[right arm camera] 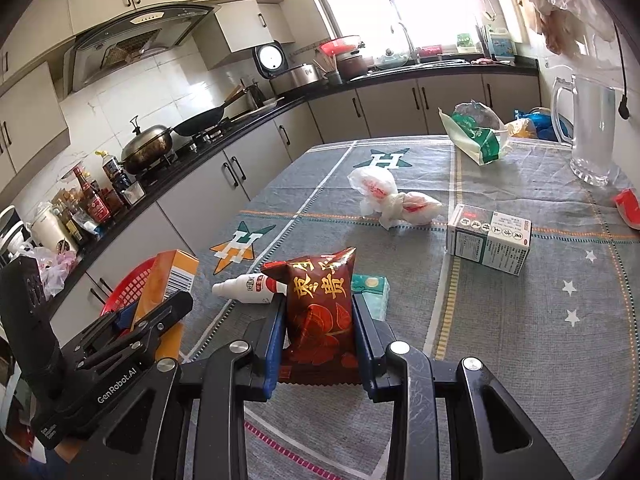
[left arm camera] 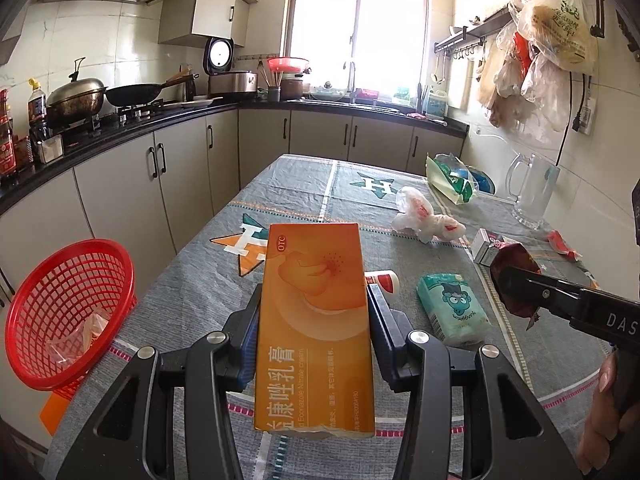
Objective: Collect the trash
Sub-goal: 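Lift the red snack bag and orange box off the table, then carry the snack bag and orange box over the red basket and open both tools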
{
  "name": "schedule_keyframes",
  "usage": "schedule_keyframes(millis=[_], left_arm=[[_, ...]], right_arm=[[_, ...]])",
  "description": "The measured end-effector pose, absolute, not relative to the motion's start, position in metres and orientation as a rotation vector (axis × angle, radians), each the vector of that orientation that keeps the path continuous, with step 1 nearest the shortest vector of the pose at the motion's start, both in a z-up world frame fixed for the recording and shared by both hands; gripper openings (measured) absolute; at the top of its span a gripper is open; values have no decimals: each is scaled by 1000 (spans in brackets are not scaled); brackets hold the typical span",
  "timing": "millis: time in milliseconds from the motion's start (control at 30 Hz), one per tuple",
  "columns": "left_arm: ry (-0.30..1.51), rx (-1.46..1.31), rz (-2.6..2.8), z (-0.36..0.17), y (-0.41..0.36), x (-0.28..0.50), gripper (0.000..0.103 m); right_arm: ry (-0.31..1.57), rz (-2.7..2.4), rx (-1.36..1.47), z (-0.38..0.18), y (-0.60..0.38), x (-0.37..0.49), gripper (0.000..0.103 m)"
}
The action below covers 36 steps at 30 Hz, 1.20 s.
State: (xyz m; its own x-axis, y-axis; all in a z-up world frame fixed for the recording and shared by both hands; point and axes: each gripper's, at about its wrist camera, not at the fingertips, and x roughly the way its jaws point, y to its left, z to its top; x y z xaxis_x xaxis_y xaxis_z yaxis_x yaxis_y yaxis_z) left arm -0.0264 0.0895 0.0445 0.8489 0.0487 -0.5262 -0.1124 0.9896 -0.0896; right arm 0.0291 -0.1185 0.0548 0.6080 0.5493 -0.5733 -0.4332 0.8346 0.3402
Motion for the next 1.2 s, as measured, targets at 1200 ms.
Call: schedule_keyframes(millis=[1200], left_arm=[[503,-274,207,91,192,-74,46]], right_arm=[[753,711,184,89,-52,14,35]])
